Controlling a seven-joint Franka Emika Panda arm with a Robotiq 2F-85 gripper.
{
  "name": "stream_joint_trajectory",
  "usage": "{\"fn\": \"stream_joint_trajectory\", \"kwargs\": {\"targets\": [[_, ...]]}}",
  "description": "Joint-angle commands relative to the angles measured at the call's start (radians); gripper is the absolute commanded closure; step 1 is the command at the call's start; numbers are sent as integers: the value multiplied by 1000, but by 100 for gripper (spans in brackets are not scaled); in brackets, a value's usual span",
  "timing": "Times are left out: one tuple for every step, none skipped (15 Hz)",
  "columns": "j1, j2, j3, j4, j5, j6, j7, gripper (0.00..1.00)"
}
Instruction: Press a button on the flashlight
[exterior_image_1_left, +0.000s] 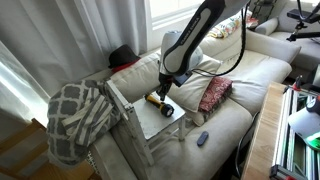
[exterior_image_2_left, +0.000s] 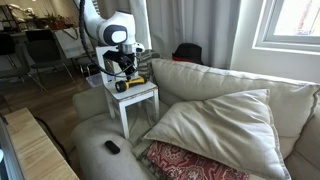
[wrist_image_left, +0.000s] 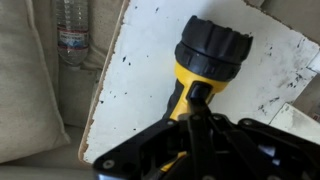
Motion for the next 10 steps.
{"fn": "stream_joint_trajectory", "kwargs": {"targets": [[0,-1,1,-22,-9,21,15,100],[-1,0,2,-23,-8,21,14,100],[-1,1,2,-23,-8,22,14,100],[-3,2,4,-23,-8,21,12,100],[-4,4,6,-21,-7,19,10,100],[-3,4,6,-20,-8,18,11,100],[-3,5,7,-19,-8,15,11,100],[-2,5,7,-19,-9,13,11,100],[-1,5,6,-19,-10,11,12,100],[-1,4,7,-19,-9,11,13,100]]}}
